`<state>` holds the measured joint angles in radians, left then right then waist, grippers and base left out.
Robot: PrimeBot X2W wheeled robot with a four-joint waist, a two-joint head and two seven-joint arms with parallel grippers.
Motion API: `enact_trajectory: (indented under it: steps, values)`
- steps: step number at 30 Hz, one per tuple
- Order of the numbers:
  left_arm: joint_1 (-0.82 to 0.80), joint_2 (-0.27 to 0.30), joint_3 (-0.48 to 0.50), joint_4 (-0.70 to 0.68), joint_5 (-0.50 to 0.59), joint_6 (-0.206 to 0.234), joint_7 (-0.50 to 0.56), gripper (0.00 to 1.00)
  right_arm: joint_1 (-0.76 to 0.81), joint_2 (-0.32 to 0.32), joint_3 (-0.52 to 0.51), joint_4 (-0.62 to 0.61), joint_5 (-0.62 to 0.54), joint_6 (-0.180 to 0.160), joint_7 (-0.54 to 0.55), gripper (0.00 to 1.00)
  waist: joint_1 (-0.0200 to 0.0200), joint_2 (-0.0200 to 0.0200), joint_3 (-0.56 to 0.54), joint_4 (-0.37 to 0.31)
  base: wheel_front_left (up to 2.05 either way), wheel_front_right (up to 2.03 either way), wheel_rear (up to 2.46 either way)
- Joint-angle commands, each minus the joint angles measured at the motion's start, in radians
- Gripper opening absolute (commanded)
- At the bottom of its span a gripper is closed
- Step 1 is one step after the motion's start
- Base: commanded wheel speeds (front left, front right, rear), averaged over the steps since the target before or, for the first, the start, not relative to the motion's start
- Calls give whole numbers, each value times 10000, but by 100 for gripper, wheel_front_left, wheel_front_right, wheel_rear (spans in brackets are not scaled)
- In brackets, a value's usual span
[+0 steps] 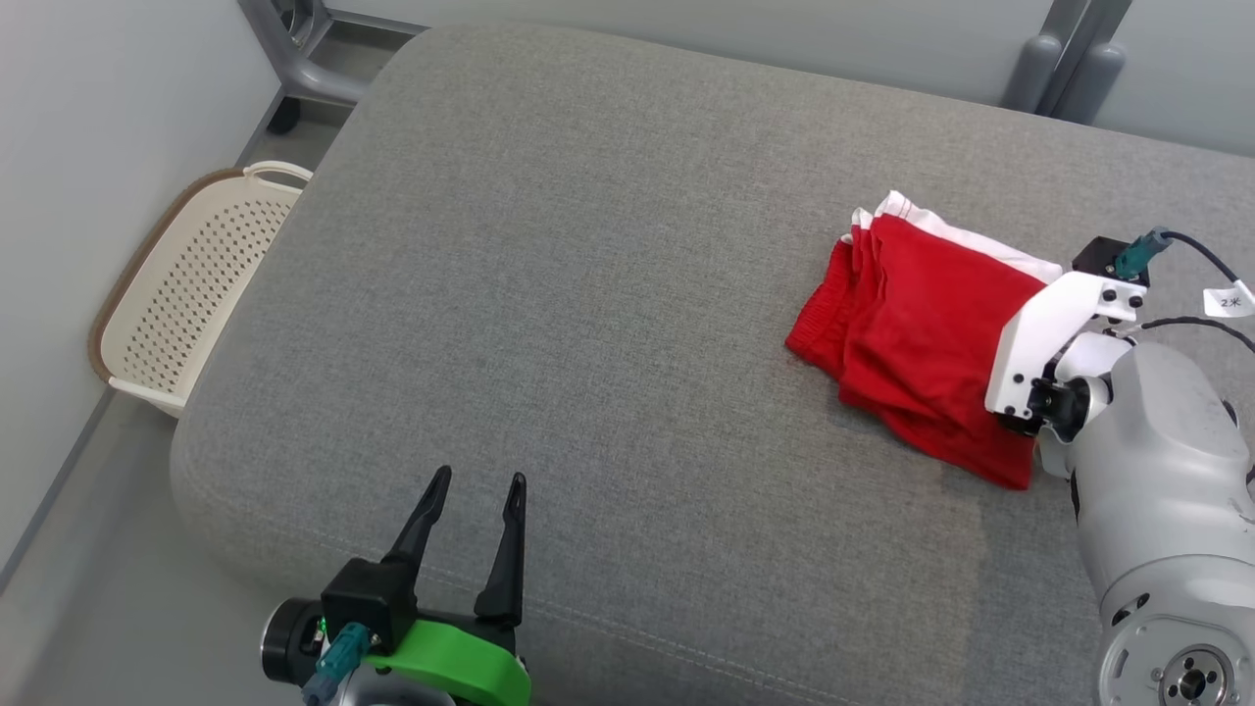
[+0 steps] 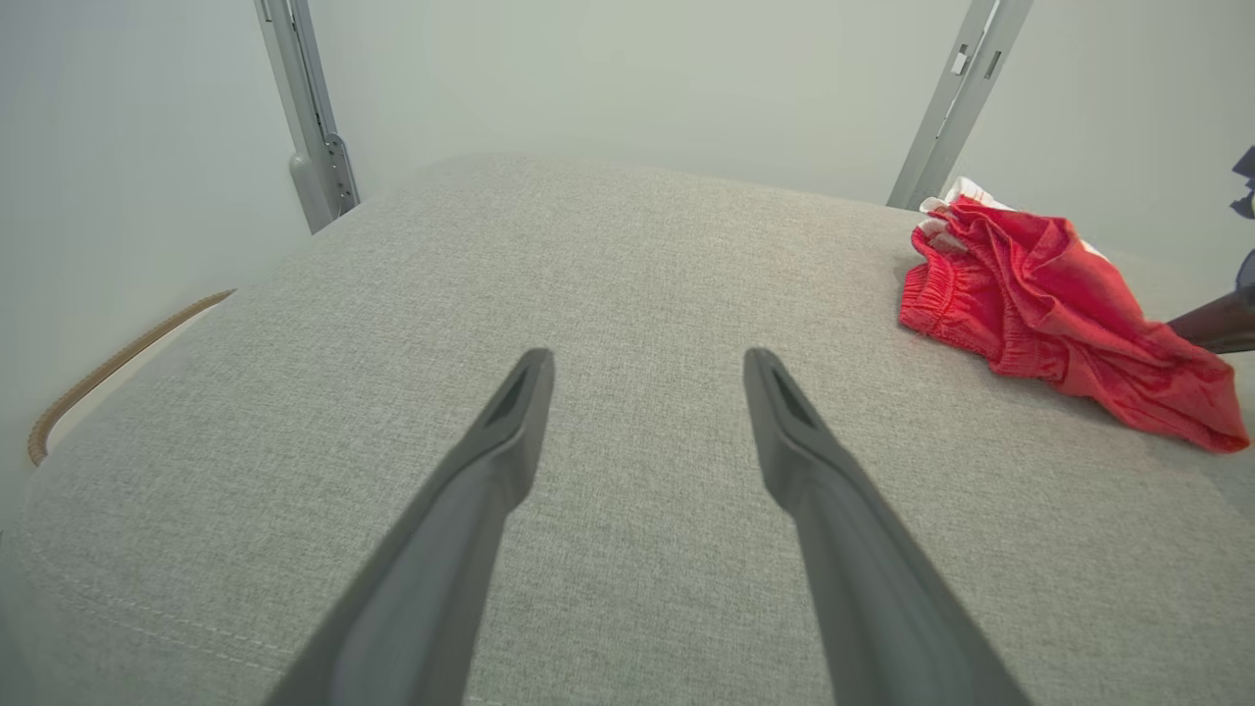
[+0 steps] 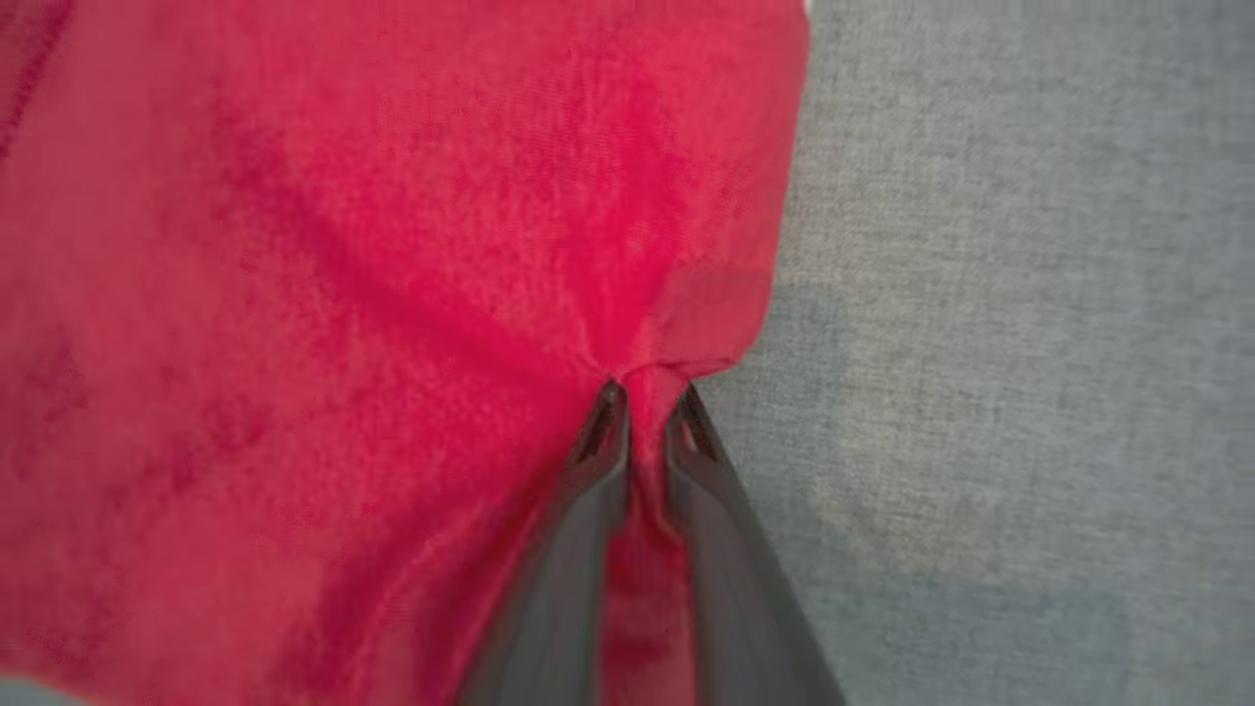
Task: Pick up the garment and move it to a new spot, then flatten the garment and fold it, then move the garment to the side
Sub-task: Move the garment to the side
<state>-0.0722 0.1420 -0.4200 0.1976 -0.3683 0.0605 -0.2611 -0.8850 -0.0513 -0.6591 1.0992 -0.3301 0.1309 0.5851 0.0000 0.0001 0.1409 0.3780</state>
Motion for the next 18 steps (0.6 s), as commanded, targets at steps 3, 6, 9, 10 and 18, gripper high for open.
enact_trajectory:
  steps: [3,6,9,10,18]
  values:
    - [-122,-44,77,31,-37,43,-46,100,-122,-22,196,115,-157,-5,-128,0,0,-1,-101,-134,0,0,0]
    - [-39,-56,133,18,-36,62,-46,100,-280,-16,543,347,-161,-5,-176,0,0,-1,-289,-347,0,0,0]
    - [76,-40,185,3,-31,67,-46,100,-417,-13,1014,714,-43,-5,-180,0,0,-1,-530,-656,0,0,0]
    - [117,-26,204,9,-29,65,-46,100,-458,-17,1190,833,-18,-5,-201,0,0,-1,-611,-780,0,0,0]
    - [358,9,471,-71,-67,120,-41,100,-504,-79,3186,1726,292,-6,-307,0,0,-1,-1238,-2013,0,0,0]
